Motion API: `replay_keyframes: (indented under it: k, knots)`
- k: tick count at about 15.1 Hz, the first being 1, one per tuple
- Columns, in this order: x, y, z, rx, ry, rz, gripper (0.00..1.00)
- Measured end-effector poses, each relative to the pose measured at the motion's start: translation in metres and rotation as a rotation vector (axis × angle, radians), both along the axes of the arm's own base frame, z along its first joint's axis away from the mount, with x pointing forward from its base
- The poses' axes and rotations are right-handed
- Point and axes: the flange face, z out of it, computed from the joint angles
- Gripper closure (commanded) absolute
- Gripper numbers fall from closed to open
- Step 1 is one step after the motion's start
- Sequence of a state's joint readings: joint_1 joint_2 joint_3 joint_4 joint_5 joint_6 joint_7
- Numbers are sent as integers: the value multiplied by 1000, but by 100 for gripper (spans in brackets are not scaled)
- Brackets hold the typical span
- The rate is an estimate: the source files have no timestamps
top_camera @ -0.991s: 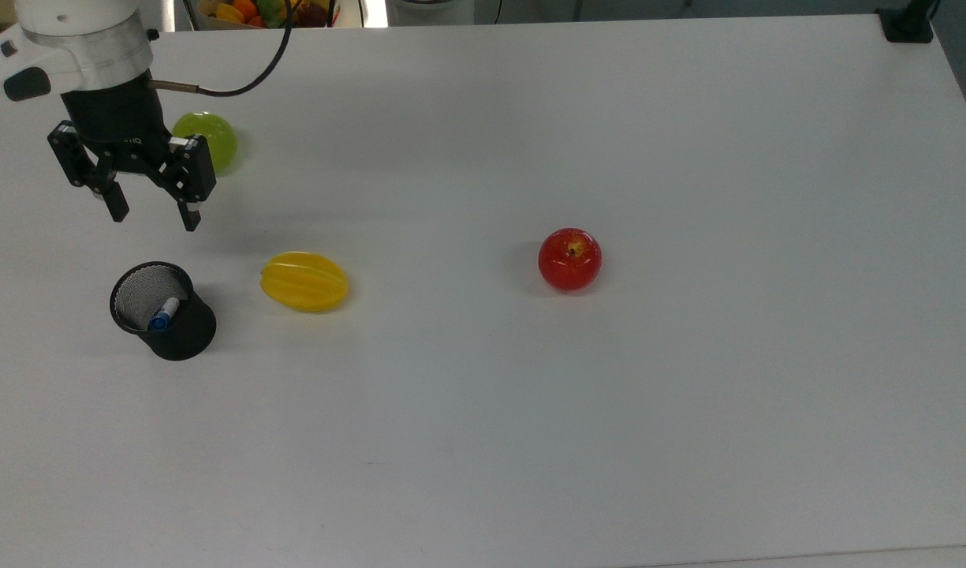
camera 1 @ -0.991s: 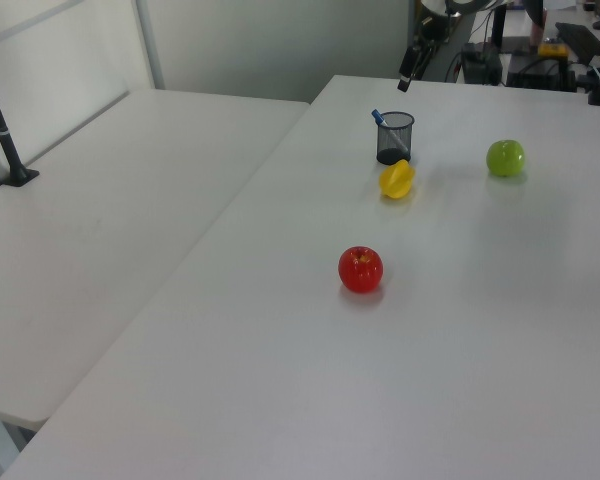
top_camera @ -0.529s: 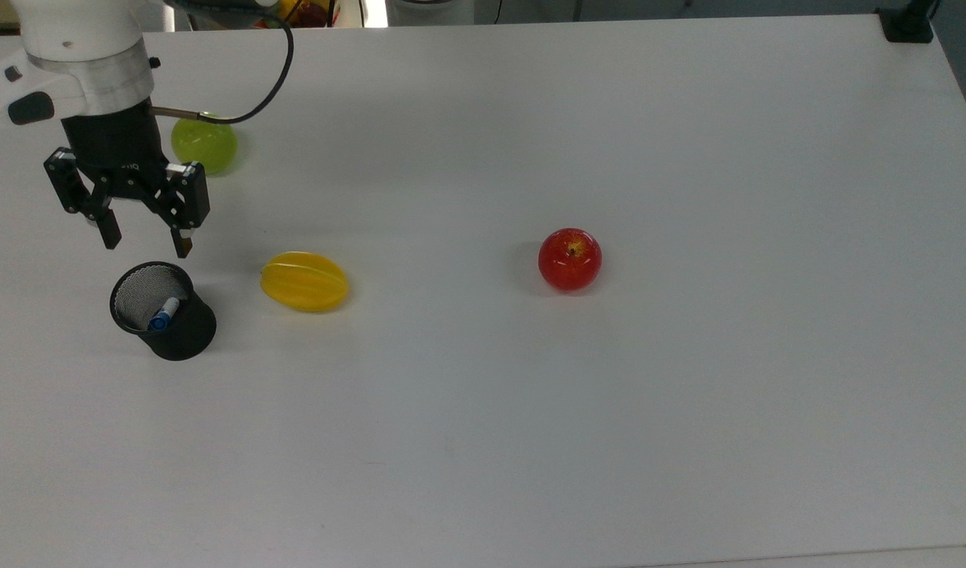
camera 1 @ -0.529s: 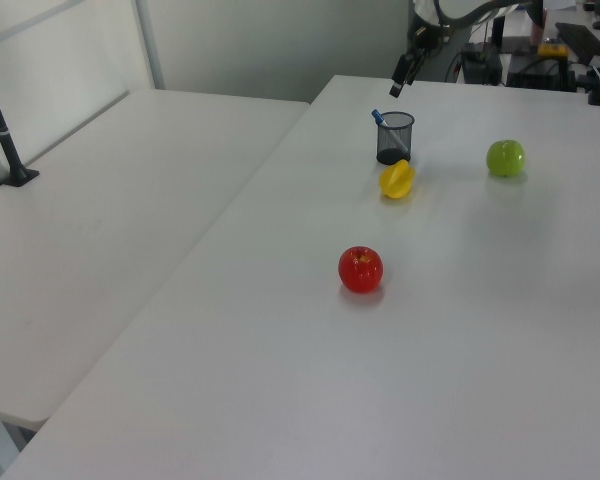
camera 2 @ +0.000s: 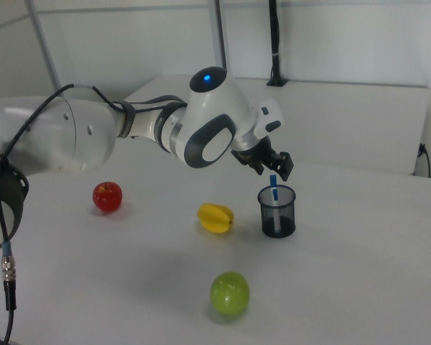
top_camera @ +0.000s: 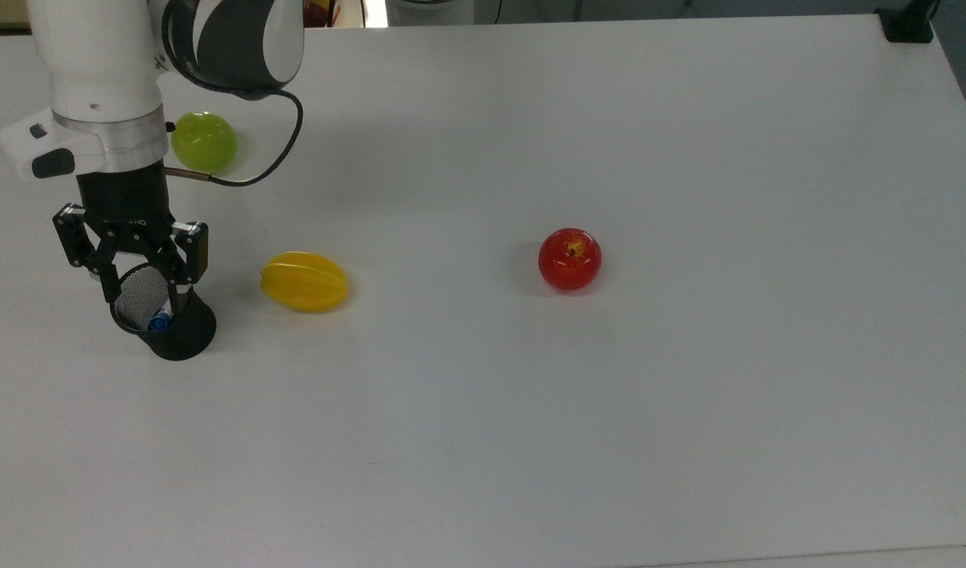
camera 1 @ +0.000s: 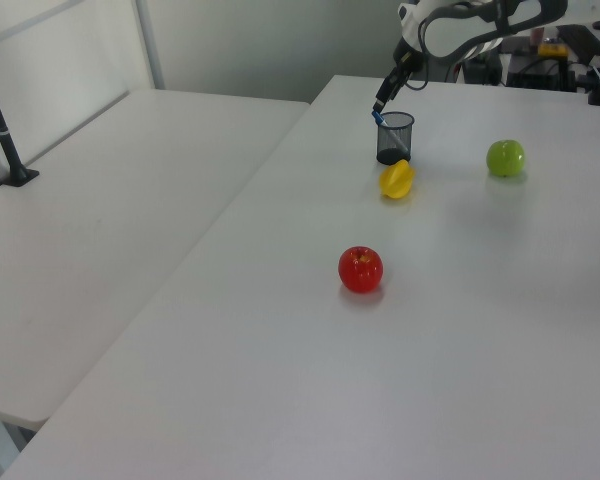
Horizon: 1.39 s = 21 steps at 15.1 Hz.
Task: Take marker pen
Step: 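Lower the gripper into the cup and close on the blue marker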
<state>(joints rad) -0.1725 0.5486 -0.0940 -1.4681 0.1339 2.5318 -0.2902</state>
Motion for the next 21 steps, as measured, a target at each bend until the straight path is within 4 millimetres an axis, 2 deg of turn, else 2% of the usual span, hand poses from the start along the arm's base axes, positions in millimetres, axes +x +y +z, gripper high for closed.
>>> replay_keyframes:
  k: [6,10,19,21]
  knots:
    - [8,-2,-17,-41,-38,8,49]
    - [11,-2,-13,-49,-59,8,61]
    - [12,-2,-17,-71,-48,22,63]
    - [12,-2,-18,-79,-44,27,77]
